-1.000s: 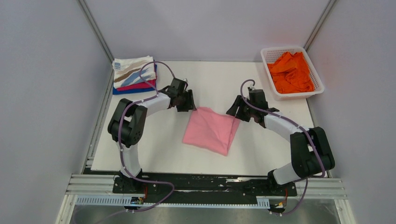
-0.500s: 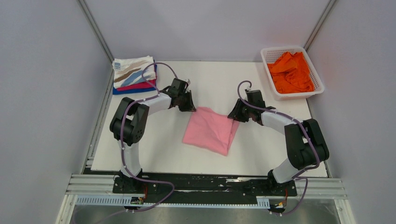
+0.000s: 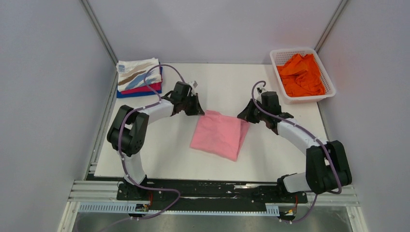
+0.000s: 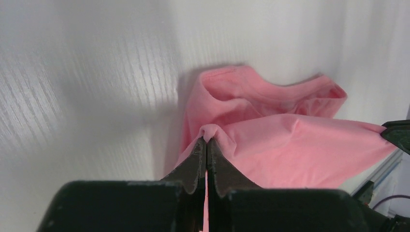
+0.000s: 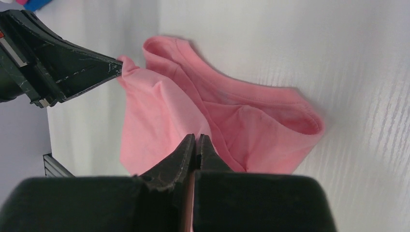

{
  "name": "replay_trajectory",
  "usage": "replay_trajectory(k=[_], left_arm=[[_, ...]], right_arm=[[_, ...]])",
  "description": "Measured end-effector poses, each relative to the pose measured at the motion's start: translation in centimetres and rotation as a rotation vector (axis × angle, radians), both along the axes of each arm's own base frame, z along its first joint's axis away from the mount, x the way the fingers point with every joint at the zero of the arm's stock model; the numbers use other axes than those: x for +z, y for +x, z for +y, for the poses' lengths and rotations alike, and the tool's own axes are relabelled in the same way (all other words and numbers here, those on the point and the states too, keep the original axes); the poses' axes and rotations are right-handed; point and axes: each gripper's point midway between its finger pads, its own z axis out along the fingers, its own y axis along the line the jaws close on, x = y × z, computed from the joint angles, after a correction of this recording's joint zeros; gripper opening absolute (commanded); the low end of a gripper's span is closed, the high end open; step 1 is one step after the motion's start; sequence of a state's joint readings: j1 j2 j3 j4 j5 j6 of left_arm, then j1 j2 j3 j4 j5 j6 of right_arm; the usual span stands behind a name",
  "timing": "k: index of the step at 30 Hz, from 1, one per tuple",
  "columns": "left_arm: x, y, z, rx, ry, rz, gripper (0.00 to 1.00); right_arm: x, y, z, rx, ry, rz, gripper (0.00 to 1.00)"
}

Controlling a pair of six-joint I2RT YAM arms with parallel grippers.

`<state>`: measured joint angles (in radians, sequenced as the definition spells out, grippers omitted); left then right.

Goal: Fold and stack the t-shirts
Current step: Fold the long partially folded tshirt into a neat square

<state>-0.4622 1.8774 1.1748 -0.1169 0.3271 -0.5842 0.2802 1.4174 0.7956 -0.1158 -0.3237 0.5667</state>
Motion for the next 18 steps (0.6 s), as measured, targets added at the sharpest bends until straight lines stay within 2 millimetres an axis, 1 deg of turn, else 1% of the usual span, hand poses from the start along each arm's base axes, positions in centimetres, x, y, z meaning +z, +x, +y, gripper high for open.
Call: replay_trajectory(k=[2,7,10,12,14,17,18], left_arm=[[1.2,-0.4,0.0,-0.008,-0.020,-0.022,0.00],[4.9,-1.0,-0.2,-0.030,-0.088,-0.109,0.00],[6.2,-0.9,-0.6,-0.045,-0.118,-0.144,0.00],[6.3,-0.8,-0.8,-0.052,-0.125,-0.147,0.00],[5.8,-0.7,-1.1,-0.060,-0.125,-0.129,0.00],[4.6,0.2,-1.5,-0.060,-0.115,-0.107,0.00],[4.0,0.7,-1.7,-0.059,-0.105,-0.093,0.00]], right_arm=[[1.1,-0.4,-0.1,0.002,0.009,-0.027,0.00],[3.5,-1.4,-0.4,-0.001,0.023,-0.082,0.00],[3.9,-1.8,-0.9,-0.018,0.015,-0.096,0.00],[3.5,-1.9,-1.5,-0.040,0.000,-0.086,0.00],[2.7,-1.8,-2.3,-0.068,-0.017,-0.070,0.00],[1.4,-1.1,-3.6,-0.115,-0.051,-0.048,0.01],[0.7,-0.8,-4.1,-0.127,-0.063,-0.036,0.03]])
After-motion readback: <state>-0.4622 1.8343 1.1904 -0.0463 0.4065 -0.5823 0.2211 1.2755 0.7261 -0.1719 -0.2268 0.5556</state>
